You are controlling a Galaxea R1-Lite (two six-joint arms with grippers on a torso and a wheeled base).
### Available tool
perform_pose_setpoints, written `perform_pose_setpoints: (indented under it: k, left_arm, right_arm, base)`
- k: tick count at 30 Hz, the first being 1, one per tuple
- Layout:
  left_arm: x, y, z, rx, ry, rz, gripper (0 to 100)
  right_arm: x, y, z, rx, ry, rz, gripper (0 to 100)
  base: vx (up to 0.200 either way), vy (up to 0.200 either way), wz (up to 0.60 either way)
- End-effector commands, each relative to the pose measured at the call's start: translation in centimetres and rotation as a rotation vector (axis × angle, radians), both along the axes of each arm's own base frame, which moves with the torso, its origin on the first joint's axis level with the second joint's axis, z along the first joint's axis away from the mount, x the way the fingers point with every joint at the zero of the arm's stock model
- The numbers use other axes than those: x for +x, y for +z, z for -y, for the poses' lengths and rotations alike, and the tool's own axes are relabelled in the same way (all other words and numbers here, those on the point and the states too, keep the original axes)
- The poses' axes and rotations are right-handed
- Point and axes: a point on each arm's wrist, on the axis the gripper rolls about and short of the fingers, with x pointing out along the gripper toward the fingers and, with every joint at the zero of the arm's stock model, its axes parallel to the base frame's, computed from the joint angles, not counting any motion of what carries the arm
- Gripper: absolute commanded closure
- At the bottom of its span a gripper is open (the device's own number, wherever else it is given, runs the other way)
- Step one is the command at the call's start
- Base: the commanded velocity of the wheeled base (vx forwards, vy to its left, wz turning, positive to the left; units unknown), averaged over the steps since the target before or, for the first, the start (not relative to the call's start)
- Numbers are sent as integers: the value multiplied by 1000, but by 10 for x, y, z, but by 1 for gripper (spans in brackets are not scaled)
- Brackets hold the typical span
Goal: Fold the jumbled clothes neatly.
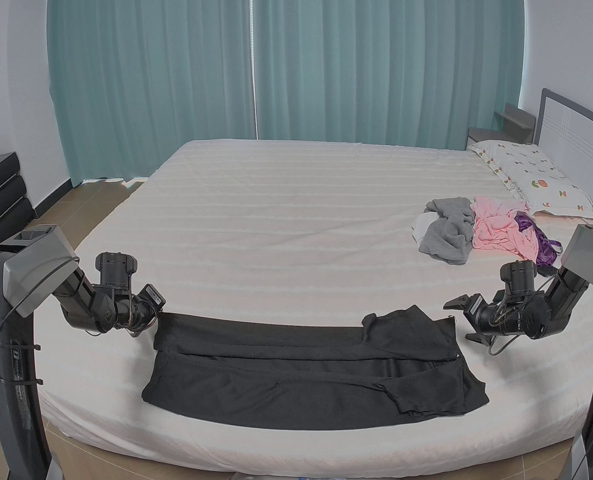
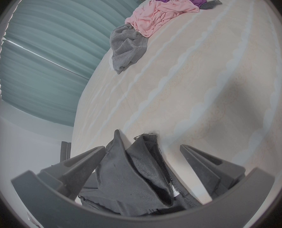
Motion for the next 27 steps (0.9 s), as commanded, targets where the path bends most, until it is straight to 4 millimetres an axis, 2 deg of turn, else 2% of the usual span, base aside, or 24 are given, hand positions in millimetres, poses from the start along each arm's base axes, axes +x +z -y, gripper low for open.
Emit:
perform_pose_setpoints:
  k: [1, 12, 14, 15, 20, 27]
  left_arm:
    - [1, 4, -1, -1, 3, 21, 100]
    - [1, 0, -3, -1, 8, 28, 100]
    - [1, -1, -3, -1, 8, 25, 100]
    - [1, -1, -3, -1, 8, 25, 100]
    - [1, -2, -3, 1, 8, 22, 100]
    - [0, -3, -2, 7, 1, 21, 100]
  right_arm:
    - [11, -6, -1, -31, -23, 1, 0]
    - [13, -9, -12, -54, -6, 10, 0]
    - [12, -19, -18, -91, 18, -4, 0]
    - [13, -20, -18, -116, 23, 2, 100]
    - [16, -25, -18, -145, 11, 35, 100]
    - [19, -16, -6, -150, -36, 64, 100]
  base:
    - [0, 0, 0]
    - [0, 0, 0]
    - [0, 0, 0]
    - [0, 0, 0]
    - [0, 0, 0]
    - [0, 0, 0]
